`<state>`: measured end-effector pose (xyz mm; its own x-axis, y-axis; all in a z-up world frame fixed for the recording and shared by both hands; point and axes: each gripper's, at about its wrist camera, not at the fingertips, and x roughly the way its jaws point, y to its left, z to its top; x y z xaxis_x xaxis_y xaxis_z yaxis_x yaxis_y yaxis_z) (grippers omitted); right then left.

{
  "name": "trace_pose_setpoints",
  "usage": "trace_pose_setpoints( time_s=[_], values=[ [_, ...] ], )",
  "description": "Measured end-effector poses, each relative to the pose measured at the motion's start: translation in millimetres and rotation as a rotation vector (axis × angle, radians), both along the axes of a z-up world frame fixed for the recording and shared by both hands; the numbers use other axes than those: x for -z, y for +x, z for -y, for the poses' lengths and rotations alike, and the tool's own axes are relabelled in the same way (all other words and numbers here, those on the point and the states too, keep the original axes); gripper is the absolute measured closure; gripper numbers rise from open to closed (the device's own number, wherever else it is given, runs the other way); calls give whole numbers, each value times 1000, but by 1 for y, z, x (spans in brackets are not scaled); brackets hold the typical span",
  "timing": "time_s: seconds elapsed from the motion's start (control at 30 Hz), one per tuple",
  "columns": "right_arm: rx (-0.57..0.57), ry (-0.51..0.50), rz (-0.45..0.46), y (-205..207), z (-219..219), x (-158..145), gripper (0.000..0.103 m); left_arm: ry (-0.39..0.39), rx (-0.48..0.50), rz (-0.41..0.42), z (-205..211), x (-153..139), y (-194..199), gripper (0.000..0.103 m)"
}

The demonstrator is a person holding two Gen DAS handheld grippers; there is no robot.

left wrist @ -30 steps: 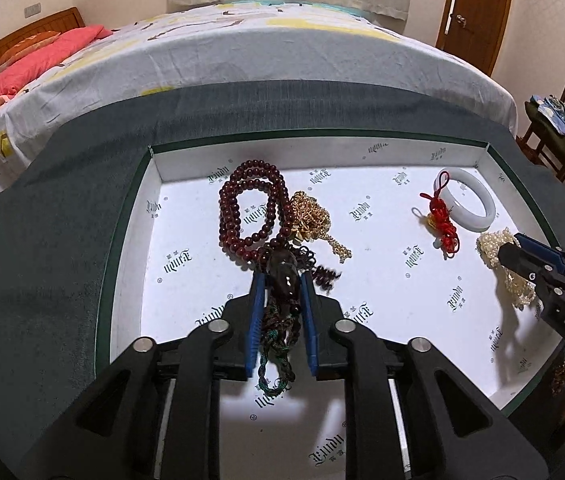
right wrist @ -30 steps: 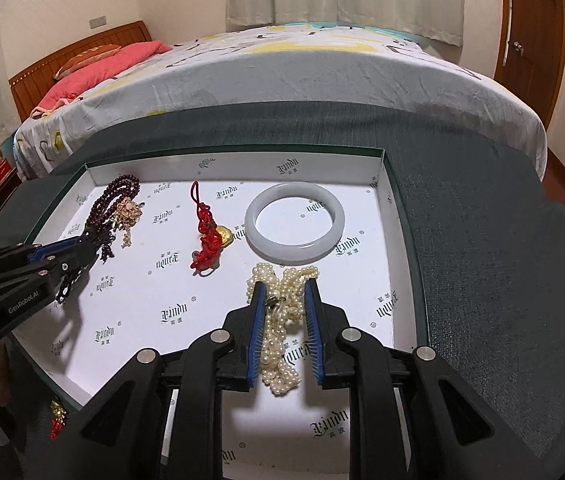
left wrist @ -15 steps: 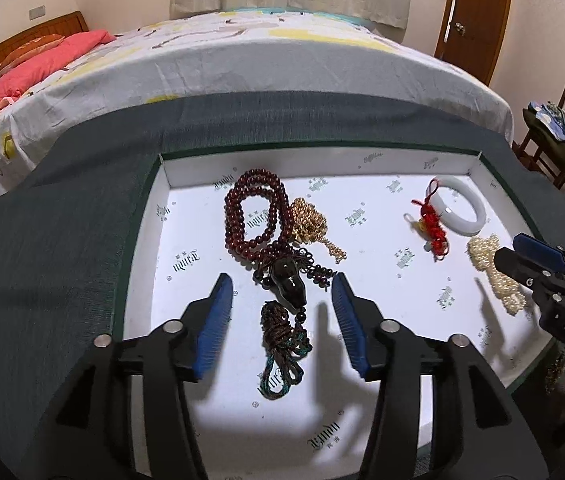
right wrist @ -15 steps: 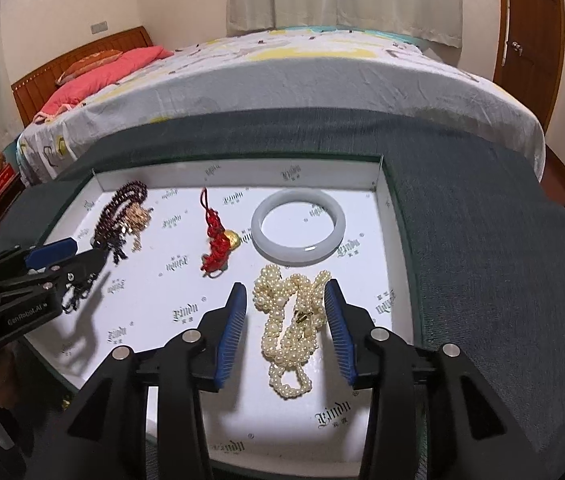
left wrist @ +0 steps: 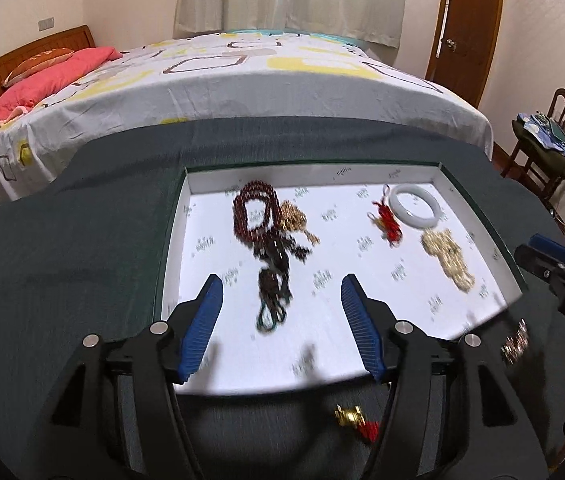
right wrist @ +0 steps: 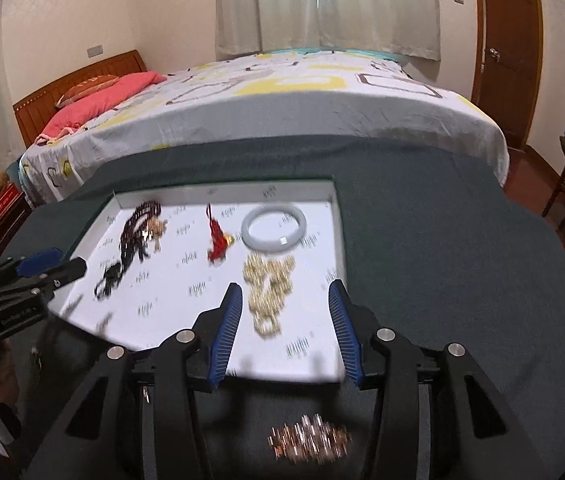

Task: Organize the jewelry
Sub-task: 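Move both tools back over the pearl flower brooch and gold-red tassel charm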

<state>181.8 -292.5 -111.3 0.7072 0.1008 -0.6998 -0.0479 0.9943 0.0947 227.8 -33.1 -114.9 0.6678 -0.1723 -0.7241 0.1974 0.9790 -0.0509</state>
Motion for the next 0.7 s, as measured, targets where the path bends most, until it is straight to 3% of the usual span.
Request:
trace_pose_setpoints(
  time_s=[0.3,0.37,0.63,0.7],
  values=[
    [5,-22,-73,-40,1,28,54,9,-18,-37,-3,11,-41,42],
    [5,-16,-83,-44,2,33,48,10,-25,-48,-4,14,-48,42],
    [6,-12,-113,-48,3,49,48,27,-33,-89,-6,28,-66,42],
    [11,-13,-116,-47,4,50,44,26,-35,-96,-6,30,-67,42]
  ],
)
